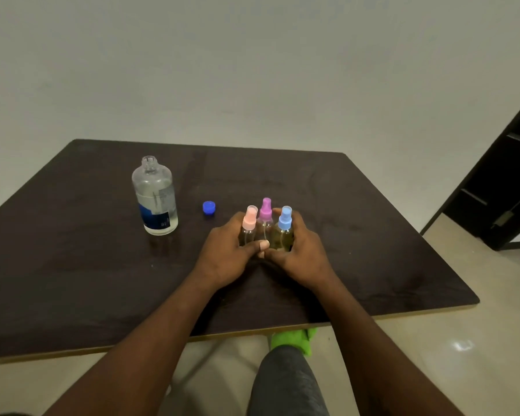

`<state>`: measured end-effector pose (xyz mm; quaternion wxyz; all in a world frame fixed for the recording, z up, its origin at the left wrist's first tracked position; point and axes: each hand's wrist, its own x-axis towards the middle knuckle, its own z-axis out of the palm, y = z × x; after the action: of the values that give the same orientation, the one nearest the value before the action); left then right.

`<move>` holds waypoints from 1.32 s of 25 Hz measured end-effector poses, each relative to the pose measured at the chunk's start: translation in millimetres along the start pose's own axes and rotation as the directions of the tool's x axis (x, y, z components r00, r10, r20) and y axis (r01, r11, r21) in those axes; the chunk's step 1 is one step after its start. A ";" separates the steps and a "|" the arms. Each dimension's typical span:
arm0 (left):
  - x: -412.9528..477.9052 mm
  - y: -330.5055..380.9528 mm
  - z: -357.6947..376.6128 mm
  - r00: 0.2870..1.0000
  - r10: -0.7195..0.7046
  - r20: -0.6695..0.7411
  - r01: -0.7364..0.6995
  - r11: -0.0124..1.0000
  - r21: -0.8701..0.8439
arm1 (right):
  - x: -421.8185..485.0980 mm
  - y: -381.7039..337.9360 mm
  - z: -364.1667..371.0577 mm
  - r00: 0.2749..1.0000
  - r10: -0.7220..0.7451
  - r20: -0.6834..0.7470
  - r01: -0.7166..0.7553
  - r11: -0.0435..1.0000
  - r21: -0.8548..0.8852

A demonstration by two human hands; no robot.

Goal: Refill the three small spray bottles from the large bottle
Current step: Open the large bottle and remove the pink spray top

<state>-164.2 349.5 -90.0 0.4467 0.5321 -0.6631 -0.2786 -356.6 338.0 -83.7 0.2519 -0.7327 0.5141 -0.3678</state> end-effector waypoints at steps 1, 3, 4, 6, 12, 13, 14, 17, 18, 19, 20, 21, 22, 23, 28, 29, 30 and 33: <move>0.1 -0.1 0.3 1.000 0.006 0.010 -0.006 1.000 -0.005 | 0.4 0.0 0.0 1.000 -0.006 -0.005 0.006 1.000 0.010; 0.0 0.7 1.0 0.999 0.033 0.014 -0.033 0.999 -0.003 | -0.3 1.4 0.6 1.000 -0.019 -0.003 0.019 0.998 0.054; 0.8 1.6 1.4 0.999 0.052 0.010 -0.052 0.998 0.017 | -0.5 2.2 0.2 1.000 -0.022 -0.005 0.023 0.996 0.080; 1.8 1.7 1.7 0.998 0.062 0.001 -0.062 0.997 0.051 | -0.5 4.2 -0.3 0.999 -0.026 -0.019 0.027 0.996 0.089; 0.3 1.0 2.1 0.996 0.004 -0.092 0.000 0.999 0.045 | 22.5 14.5 -2.0 0.975 0.111 -0.190 -0.121 0.992 -0.043; 0.7 1.3 2.5 0.996 0.009 -0.094 -0.004 0.998 0.058 | 29.3 19.6 -7.9 0.964 0.139 -0.225 -0.156 0.986 -0.057; 0.0 1.1 2.4 0.995 0.011 -0.100 -0.004 0.998 0.067 | 35.7 24.8 -15.1 0.951 0.172 -0.257 -0.195 0.979 -0.065; 0.5 0.2 3.2 0.994 0.015 -0.111 -0.005 0.996 0.087 | 47.1 37.7 -36.1 0.908 0.280 -0.312 -0.288 0.957 0.020; 1.1 -0.5 3.4 0.994 0.013 -0.113 -0.002 0.995 0.095 | 49.0 40.1 -38.2 0.912 0.289 -0.290 -0.292 0.956 0.035; 1.6 -1.0 3.4 0.994 0.012 -0.113 -0.001 0.995 0.099 | 49.8 42.2 -37.5 0.924 0.280 -0.259 -0.284 0.959 0.024; 2.0 -1.2 3.4 0.994 0.013 -0.112 -0.002 0.995 0.099 | 49.6 43.9 -35.4 0.937 0.265 -0.229 -0.272 0.962 0.002; 2.1 -1.2 3.4 0.994 0.013 -0.109 -0.002 0.995 0.100 | 49.2 45.1 -33.0 0.945 0.252 -0.207 -0.260 0.966 -0.009; 2.1 -1.3 3.5 0.994 0.012 -0.105 -0.001 0.995 0.104 | 49.0 45.4 -31.8 0.949 0.246 -0.196 -0.253 0.968 -0.008; 2.2 -1.4 3.8 0.995 0.010 -0.102 0.001 0.994 0.107 | 49.0 45.6 -31.6 0.951 0.244 -0.192 -0.248 0.969 0.003; 2.9 -1.7 3.5 0.995 0.008 -0.098 0.003 0.993 0.116 | 47.7 44.7 -31.8 0.950 0.244 -0.194 -0.247 0.969 0.009; 3.0 -2.1 3.5 0.995 0.006 -0.095 0.005 0.993 0.117 | 47.3 44.9 -31.1 0.949 0.241 -0.204 -0.246 0.969 0.003; 2.9 -2.2 3.7 0.996 0.003 -0.093 0.008 0.993 0.116 | 47.0 45.3 -30.5 0.947 0.238 -0.214 -0.245 0.970 -0.005; 1.9 -1.4 3.1 0.995 0.007 -0.097 0.004 0.994 0.114 | 46.6 46.7 -29.5 0.944 0.231 -0.237 -0.245 0.969 -0.029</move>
<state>-166.4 347.0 -92.0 0.4476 0.5691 -0.6558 -0.2139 -397.3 278.4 -87.7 0.2115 -0.6245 0.6351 -0.4024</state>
